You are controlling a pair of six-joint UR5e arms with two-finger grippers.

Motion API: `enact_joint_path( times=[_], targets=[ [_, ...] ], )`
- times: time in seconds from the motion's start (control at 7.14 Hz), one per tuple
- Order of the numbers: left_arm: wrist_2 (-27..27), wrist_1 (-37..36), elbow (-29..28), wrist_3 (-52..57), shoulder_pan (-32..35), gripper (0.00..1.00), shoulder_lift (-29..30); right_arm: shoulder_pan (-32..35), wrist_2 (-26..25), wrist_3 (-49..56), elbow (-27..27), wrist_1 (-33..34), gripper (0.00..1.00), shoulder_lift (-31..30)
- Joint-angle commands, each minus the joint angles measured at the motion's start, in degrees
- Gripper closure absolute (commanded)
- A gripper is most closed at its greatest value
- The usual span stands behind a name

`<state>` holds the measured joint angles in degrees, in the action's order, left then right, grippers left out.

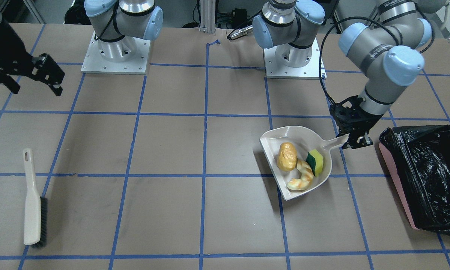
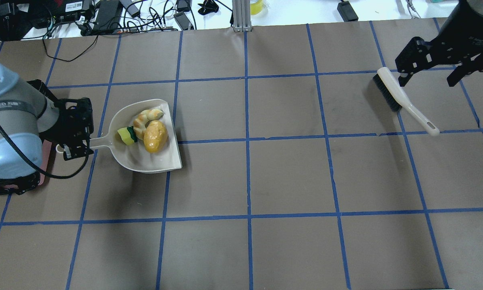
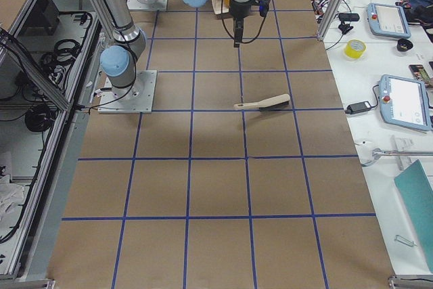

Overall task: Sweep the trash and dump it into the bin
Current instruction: 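Lift the loaded dustpan over the black bin with the left gripper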

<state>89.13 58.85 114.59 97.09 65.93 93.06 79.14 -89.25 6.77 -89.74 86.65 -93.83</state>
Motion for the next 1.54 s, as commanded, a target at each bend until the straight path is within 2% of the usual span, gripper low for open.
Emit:
enact_joint_path(
  times=[0.0, 0.14, 0.28, 0.42, 0.7, 0.84, 1.26, 1.4],
  targets=[
    [-0.62, 12.82, -12.49, 1.26, -8.84, 1.00, 0.37, 7.92, 0.74, -11.71, -0.08, -1.65, 0.00, -2.24],
    [-3.84, 16.09, -16.38, 1.44, -14.20, 1.00, 0.55, 11.18, 0.39, -14.82, -0.09, 0.43, 0.00, -0.93],
    [-4.57, 19.34, -19.64, 2.48, -19.56, 1.00, 0.81, 12.69, -0.83, -17.29, -0.09, 5.93, 0.00, 2.13],
    [-6.84, 19.99, -21.58, 4.41, -24.49, 1.00, 1.07, 13.05, -1.10, -17.49, -0.26, 7.81, 0.00, 3.11],
    [-7.39, 19.04, -22.30, 9.57, -35.39, 1.00, 3.00, 13.06, -0.75, -17.23, -0.61, 9.50, 0.00, 3.04],
    [-6.78, 15.89, -23.61, 11.35, -37.17, 1.00, 4.57, 13.06, -0.41, -17.32, -0.61, 9.50, 0.00, 3.12],
    [-0.99, 12.97, -32.64, 14.25, -37.19, 1.00, 12.73, 13.06, -0.84, -17.32, -0.70, 9.24, 0.00, 2.95],
    [-0.71, 12.61, -34.94, 17.49, -37.19, 1.00, 14.68, 13.06, -0.93, -17.32, -0.70, 9.06, 0.00, 2.95]
  ],
)
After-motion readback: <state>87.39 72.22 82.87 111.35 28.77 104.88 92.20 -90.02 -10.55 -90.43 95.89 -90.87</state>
